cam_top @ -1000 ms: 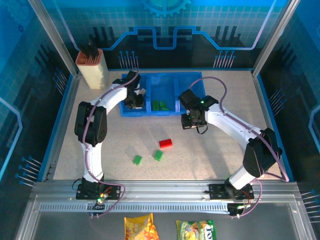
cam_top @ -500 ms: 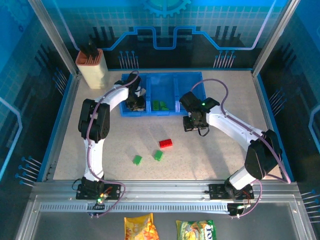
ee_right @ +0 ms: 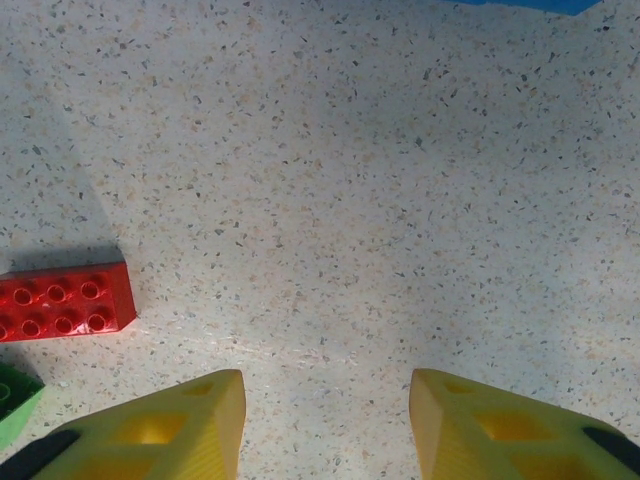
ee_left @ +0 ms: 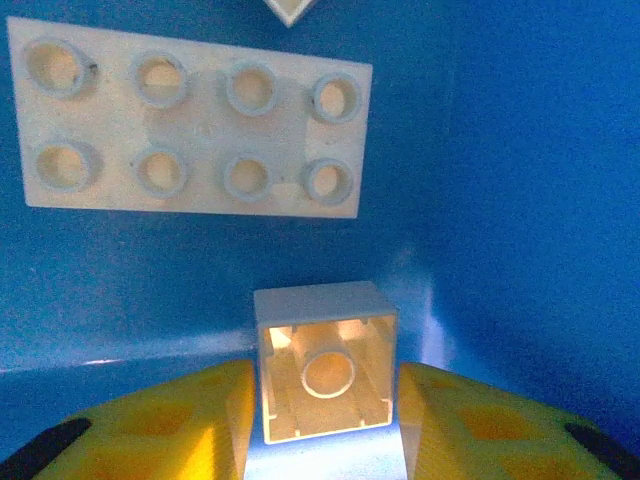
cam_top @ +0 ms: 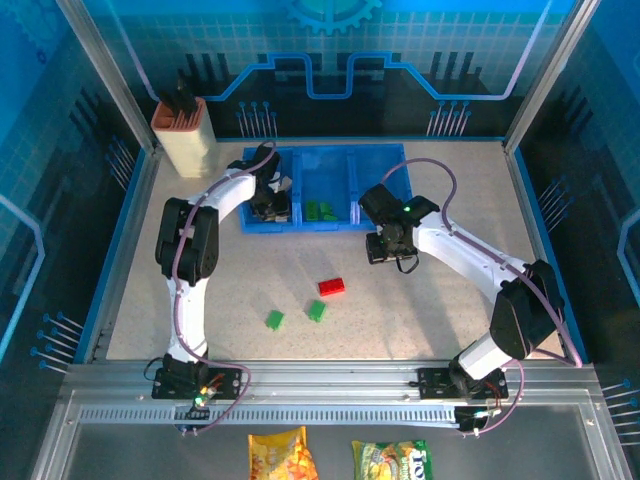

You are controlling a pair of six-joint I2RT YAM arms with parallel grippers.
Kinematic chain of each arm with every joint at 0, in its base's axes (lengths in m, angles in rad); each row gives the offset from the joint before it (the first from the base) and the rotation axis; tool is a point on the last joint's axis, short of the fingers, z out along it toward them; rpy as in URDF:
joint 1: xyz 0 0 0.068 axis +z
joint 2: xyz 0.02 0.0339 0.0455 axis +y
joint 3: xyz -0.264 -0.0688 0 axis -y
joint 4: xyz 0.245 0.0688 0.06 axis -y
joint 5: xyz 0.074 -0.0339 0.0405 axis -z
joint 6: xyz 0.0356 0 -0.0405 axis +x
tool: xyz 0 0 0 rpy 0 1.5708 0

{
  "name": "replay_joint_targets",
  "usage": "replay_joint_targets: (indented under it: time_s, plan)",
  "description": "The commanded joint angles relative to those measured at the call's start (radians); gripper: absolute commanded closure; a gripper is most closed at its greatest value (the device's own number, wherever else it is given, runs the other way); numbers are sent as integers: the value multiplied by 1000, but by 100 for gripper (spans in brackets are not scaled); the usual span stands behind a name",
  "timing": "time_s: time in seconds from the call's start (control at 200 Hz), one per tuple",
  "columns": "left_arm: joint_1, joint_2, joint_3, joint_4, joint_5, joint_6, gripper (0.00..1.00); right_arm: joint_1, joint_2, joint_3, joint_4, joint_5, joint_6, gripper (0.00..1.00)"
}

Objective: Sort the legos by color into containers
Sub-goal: Place the lego in the container, then pick up the lego from the center of the table.

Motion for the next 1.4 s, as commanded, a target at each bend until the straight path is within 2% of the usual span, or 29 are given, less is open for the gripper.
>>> replay_joint_targets:
  time_s: [0.0, 0.5, 0.68, 0.845, 1.066, 1.391]
  plan:
    - [6, -80, -1, -27, 32, 6, 57, 24, 26, 22, -12, -15, 10, 51]
    - [15, -293, -105, -103, 30, 43, 56, 139, 192, 150, -26, -40, 20, 51]
    - [34, -384, -153, -158, -5, 63, 55, 189, 260, 185, -15, -53, 89, 50]
    - [79, -465, -202, -183, 18, 77, 54, 219, 300, 176, 37, -91, 200, 49]
    - [115, -550, -266, -179, 1, 125, 53, 258, 353, 184, 69, -100, 263, 44]
    - [133, -598, -381, -56, -17, 145, 54, 301, 435, 250, 38, -64, 242, 27]
